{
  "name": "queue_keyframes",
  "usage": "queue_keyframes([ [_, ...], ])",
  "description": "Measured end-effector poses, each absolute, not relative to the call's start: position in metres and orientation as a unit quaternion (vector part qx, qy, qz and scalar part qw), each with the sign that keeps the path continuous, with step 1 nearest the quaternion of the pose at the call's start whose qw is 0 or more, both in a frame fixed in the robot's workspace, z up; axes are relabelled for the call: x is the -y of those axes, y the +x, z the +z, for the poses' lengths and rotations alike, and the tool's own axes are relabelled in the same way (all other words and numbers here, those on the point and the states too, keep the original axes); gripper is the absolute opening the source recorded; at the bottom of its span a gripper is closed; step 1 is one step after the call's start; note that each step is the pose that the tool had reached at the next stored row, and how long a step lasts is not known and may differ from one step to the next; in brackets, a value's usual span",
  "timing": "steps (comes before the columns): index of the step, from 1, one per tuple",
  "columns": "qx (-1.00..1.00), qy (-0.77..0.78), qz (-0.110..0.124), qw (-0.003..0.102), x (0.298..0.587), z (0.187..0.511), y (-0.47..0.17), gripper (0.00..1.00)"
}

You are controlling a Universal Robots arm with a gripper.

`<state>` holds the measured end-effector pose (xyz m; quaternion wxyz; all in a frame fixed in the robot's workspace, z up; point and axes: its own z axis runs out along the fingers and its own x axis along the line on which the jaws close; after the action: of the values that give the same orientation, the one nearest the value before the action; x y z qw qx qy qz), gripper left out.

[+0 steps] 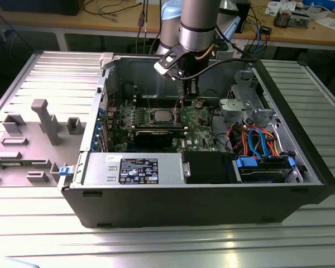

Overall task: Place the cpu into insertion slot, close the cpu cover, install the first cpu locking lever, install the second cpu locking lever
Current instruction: 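Close the cpu cover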

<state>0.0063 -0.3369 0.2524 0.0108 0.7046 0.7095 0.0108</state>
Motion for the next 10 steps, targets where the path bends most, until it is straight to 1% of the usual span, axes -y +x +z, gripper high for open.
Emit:
queue_keyframes([
  [10,-0.709,0.705,0.011,0.011,0.3369,0.2524,0.0035,0.11],
])
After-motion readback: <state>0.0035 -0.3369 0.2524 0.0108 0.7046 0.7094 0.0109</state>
